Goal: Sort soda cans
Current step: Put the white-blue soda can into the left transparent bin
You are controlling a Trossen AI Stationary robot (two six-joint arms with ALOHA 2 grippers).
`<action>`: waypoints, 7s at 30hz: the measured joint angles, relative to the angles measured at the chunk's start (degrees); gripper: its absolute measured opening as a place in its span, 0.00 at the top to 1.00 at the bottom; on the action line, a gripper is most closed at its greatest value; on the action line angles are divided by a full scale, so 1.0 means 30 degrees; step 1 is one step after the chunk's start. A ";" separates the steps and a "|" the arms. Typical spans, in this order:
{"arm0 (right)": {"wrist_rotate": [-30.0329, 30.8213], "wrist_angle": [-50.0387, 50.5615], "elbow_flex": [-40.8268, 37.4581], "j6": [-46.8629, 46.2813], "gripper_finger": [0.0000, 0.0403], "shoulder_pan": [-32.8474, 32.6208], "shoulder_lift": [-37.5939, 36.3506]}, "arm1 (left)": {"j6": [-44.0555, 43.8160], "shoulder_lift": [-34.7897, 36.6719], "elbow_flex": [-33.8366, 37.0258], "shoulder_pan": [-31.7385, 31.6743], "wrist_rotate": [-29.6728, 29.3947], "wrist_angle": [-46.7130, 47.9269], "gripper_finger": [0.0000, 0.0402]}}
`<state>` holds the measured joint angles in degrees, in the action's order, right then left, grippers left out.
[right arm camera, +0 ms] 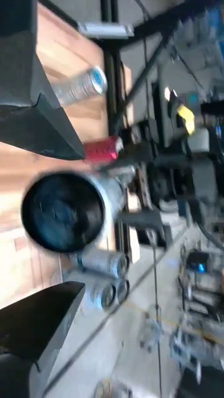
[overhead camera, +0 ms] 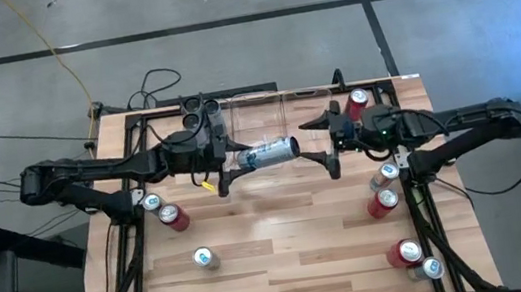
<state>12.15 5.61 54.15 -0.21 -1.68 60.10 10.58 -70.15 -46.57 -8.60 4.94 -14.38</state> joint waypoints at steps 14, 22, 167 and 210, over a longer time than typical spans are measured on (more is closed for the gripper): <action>-0.1181 -0.1263 -0.0036 -0.1114 0.02 0.1289 0.1587 | -0.0056 -0.0007 -0.0015 -0.0014 0.0333 -0.0376 0.40; -0.4265 -0.1707 0.0000 -0.1476 0.06 0.1986 0.1988 | 0.0001 -0.0007 -0.0015 0.0015 0.0780 -0.0336 0.40; -0.7376 1.4239 2.6214 0.3077 0.20 0.7929 2.5701 | -0.2820 1.1634 0.1348 0.0047 -0.8870 1.1412 0.24; -0.7587 1.3051 2.5237 0.3235 0.66 0.7602 2.5992 | -0.3262 1.1635 0.1348 0.0044 -0.9016 1.1492 0.24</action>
<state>-10.61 44.77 129.86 9.50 21.13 138.08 0.80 -35.24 -42.52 -8.47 -22.11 20.10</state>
